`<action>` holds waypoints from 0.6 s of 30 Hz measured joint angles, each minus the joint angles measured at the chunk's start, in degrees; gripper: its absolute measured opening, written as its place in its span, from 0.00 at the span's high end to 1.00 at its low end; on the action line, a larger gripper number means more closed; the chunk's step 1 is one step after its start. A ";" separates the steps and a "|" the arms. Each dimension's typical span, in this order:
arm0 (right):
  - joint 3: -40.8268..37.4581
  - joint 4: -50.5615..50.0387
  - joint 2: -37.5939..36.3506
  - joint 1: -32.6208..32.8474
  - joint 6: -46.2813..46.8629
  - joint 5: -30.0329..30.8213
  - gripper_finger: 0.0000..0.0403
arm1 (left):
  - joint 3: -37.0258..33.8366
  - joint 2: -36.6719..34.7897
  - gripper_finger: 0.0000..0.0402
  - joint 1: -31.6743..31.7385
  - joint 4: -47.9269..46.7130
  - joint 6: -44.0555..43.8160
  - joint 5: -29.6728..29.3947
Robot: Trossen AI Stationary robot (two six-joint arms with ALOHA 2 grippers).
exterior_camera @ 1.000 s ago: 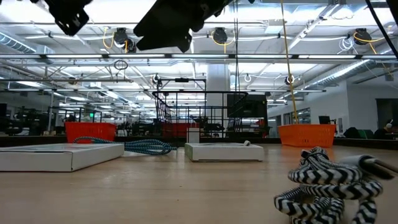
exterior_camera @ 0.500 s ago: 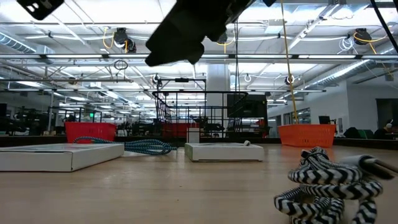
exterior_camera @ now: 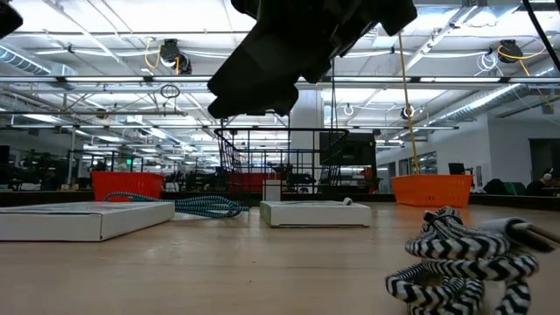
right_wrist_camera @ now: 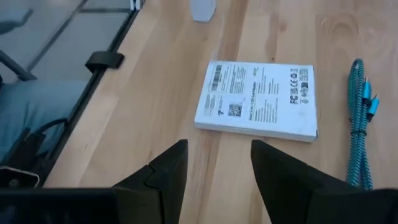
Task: Pick and place items into bin
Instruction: Put the white charger adapter into the black wire basket
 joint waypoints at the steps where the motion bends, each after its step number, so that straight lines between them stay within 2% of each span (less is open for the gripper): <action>1: -0.23 0.68 0.00 0.00 0.39 0.00 0.58 | 0.00 0.70 0.34 -0.30 -0.76 -0.63 0.13; 7: -0.34 1.45 0.00 0.00 1.46 0.00 0.58 | 0.00 3.18 0.34 -0.56 -3.82 -5.23 3.48; 18: -0.34 3.54 0.00 0.00 1.75 0.08 0.58 | 0.00 5.01 0.34 -5.08 -5.40 -9.75 4.63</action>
